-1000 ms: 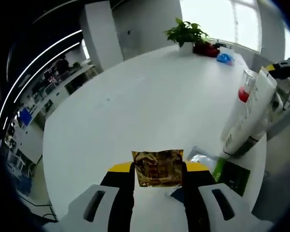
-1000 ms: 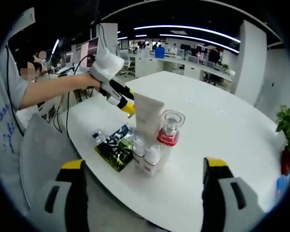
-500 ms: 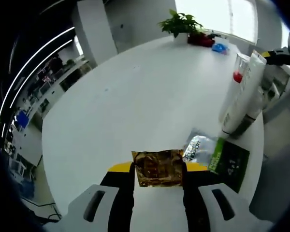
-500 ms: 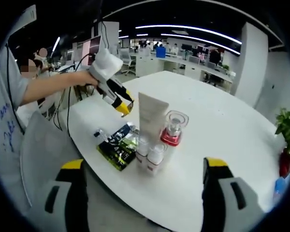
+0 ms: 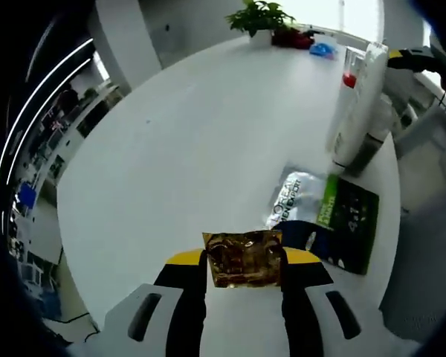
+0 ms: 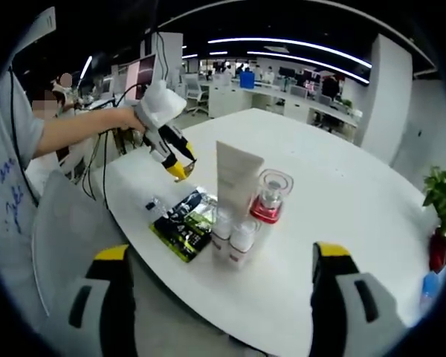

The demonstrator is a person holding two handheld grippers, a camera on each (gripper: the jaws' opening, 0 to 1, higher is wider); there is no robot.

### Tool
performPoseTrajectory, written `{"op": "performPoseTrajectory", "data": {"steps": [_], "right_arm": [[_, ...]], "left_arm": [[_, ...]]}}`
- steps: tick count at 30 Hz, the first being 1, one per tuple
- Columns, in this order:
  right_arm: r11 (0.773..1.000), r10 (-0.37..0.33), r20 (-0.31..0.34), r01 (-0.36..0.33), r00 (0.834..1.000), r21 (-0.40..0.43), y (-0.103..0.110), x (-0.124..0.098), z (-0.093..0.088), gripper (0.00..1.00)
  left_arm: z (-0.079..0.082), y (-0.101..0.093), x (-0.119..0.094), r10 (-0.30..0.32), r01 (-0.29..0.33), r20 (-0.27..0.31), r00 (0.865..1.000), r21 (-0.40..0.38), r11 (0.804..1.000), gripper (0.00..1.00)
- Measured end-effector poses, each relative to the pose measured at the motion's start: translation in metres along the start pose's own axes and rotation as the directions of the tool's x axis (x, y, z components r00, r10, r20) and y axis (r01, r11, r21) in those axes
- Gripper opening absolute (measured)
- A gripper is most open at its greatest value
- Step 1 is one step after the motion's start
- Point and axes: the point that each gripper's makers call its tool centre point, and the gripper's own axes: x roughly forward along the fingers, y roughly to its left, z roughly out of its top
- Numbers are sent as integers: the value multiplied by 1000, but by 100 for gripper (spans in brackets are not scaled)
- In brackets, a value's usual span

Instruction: Arrange the skincare products in the storage area until every visible bottle or jar stands upright without overlapping.

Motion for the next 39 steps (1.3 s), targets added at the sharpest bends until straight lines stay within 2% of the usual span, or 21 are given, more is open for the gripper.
{"op": "performPoseTrajectory", "data": {"steps": [4, 8, 10, 17, 21, 25, 39], "right_arm": [[1000, -1, -3, 1, 1000, 3, 0, 1, -1, 100], [1000, -3, -6, 3, 1000, 5, -1, 1, -1, 100], [1000, -4, -7, 4, 1000, 9, -2, 2, -2, 100], [1000, -11, -17, 12, 1000, 13, -6, 2, -4, 100], [1000, -7, -20, 7, 1000, 16, -7, 2, -6, 100], [1000, -9, -22, 9, 1000, 20, -8, 3, -6, 100], [999, -18, -35, 19, 999, 38, -11, 5, -11, 100]], "left_arm": [[-5, -5, 3, -33, 34, -27, 999, 28, 999, 36], [-14, -6, 7, -45, 53, -90, 995, 92, 994, 36], [-16, -8, 9, -60, 70, -100, 993, 106, 992, 36], [-22, -16, 15, -114, 142, -155, 981, 182, 973, 36], [-24, -20, 19, -131, 165, -172, 976, 197, 966, 36], [-28, -27, 22, -161, 207, -202, 966, 228, 952, 36], [-34, -33, 30, -183, 252, -256, 949, 274, 928, 36]]}}
